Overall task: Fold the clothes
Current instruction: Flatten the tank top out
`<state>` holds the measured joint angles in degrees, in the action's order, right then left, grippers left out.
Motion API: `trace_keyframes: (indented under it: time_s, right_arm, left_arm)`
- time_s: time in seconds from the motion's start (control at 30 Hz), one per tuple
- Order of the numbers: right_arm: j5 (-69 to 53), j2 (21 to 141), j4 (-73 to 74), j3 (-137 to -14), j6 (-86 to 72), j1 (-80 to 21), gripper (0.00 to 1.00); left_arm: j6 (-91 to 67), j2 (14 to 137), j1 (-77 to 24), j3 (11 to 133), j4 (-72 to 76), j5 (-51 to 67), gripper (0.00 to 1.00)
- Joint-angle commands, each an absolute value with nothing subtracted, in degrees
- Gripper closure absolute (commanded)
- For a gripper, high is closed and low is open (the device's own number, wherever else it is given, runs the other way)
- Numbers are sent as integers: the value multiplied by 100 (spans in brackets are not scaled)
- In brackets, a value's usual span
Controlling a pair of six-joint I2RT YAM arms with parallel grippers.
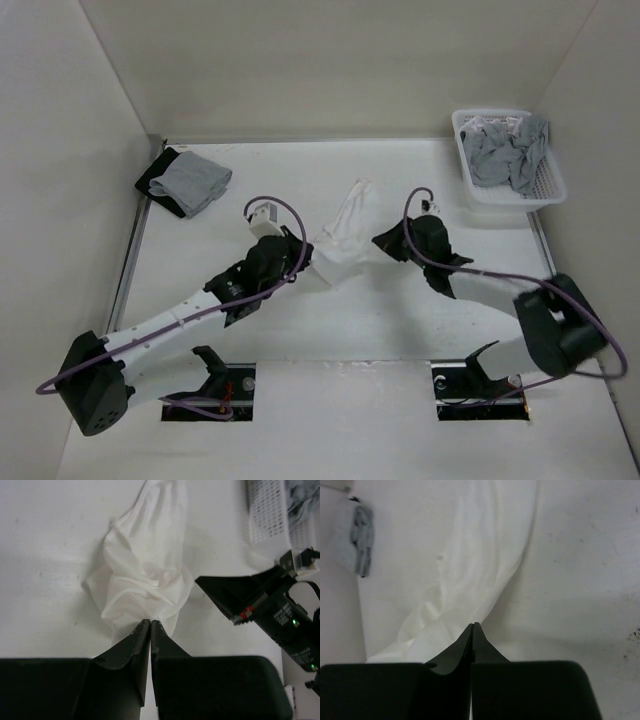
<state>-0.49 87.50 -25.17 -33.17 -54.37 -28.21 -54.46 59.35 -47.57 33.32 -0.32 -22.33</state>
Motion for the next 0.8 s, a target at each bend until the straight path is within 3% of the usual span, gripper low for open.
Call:
trace_keyframes:
  time_s: [0.0,0.23,0.4,0.47,0.6,0.77]
  right_arm:
    - [-44,6966,-1948,-3629,-5003,-2834,100]
    - [668,4414,1201,-5210,-4017,-3431,99]
    - [747,3911,1494,-4669,-4350,-4090,97]
    - [852,4086,1346,-4064,-4595,-4284,88]
    - [870,5252,311,-3174,-5088,-5020,56]
    - [1020,6949,-754,-3234,-5361,-5488,42]
  left_arm:
    - [-4554,5555,-4540,4217,272,-2417,97]
    - [-3885,5098,-4530,4878,317,-2794,97]
    - [-4042,4641,-4601,4071,-34,-3146,96]
    - [-4305,4536,-4522,3711,-306,-3164,96]
    - [-4728,4150,-4145,3043,-580,-3094,95]
    - [-4966,3508,-3521,2637,-1019,-2892,95]
